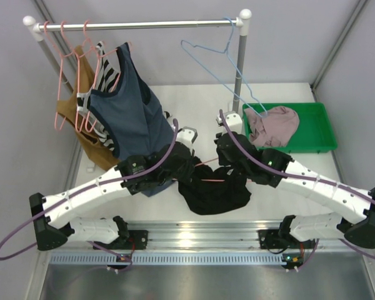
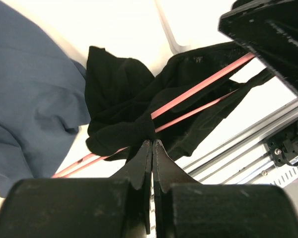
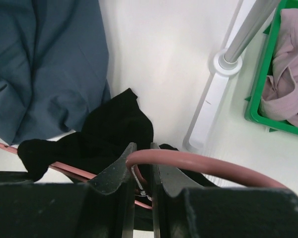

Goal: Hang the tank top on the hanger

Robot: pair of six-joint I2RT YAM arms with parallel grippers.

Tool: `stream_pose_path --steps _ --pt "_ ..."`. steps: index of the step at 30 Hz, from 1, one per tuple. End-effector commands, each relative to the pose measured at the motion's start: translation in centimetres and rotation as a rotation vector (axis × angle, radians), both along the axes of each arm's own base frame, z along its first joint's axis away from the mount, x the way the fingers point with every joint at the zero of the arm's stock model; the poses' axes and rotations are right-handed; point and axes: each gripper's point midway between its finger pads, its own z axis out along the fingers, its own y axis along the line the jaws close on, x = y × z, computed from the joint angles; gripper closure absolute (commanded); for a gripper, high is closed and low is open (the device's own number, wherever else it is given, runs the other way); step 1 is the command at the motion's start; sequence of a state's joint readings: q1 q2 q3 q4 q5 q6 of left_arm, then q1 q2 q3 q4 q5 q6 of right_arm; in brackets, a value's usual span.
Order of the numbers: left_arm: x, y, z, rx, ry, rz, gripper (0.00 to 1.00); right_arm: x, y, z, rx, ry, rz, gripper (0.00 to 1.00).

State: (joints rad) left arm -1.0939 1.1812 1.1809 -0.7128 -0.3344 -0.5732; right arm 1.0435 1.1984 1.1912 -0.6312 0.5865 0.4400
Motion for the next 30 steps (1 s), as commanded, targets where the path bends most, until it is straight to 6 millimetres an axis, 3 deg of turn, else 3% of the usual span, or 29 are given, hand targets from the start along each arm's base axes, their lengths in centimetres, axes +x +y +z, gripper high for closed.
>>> stream_pose_path --steps 1,4,6,12,21,26,27,30 --pt "0.8 -0.3 2.3 -0.002 -0.069 -0.023 1.00 0.5 1.3 3.2 0.070 -0.069 0.006 1.00" --pt "1.2 -0.1 3.1 0.021 -0.104 -0.032 0.98 0.3 1.4 3.3 0.077 -0.068 0.011 1.00" --pt "1.3 -0.1 3.1 0.046 -0.108 -0.046 0.85 0.1 1.5 3.6 0.085 -0.071 0.020 1.00" --pt "0.9 0.0 4.3 0.024 -0.127 -0.076 0.59 -0.1 1.6 4.3 0.103 -0.078 0.025 1.00" --pt "0.7 3.0 5.0 0.080 -0.173 -0.058 0.55 -0.7 1.7 4.9 0.112 -0.074 0.047 1.00" --pt "-0.5 3.5 4.7 0.020 -0.193 -0.152 0.43 -1.4 1.4 5.6 0.114 -0.076 0.068 1.00" --pt "-1.0 3.3 3.6 0.019 -0.170 -0.192 0.42 -1.6 1.3 5.8 0.117 -0.077 0.073 1.00" --pt "-1.3 2.7 4.4 -0.079 -0.179 -0.247 0.41 -2.1 1.1 5.9 0.114 -0.072 0.095 1.00"
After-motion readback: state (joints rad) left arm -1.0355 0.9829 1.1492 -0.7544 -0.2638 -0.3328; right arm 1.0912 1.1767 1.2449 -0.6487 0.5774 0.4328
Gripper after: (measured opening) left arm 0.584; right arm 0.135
